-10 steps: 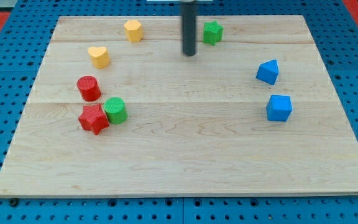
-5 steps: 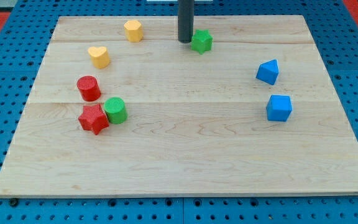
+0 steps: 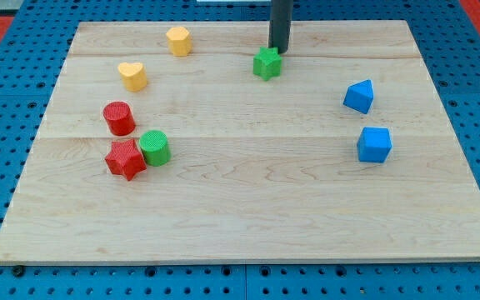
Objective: Move the green star into the green circle
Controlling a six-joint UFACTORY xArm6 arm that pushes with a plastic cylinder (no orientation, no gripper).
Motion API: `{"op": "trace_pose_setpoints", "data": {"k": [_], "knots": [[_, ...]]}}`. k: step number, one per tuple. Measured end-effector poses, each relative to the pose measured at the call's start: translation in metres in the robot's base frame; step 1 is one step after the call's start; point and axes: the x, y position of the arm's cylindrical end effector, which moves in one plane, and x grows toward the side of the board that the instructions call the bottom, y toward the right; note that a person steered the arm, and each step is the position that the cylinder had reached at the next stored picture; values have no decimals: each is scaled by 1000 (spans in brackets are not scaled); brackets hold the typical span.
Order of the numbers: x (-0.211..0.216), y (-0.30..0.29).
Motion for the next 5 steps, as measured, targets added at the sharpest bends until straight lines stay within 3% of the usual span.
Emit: {"op": "trace_pose_setpoints", "data": {"k": [1, 3, 5], "knots": [[36, -42], [96, -46], [159, -118]]}}
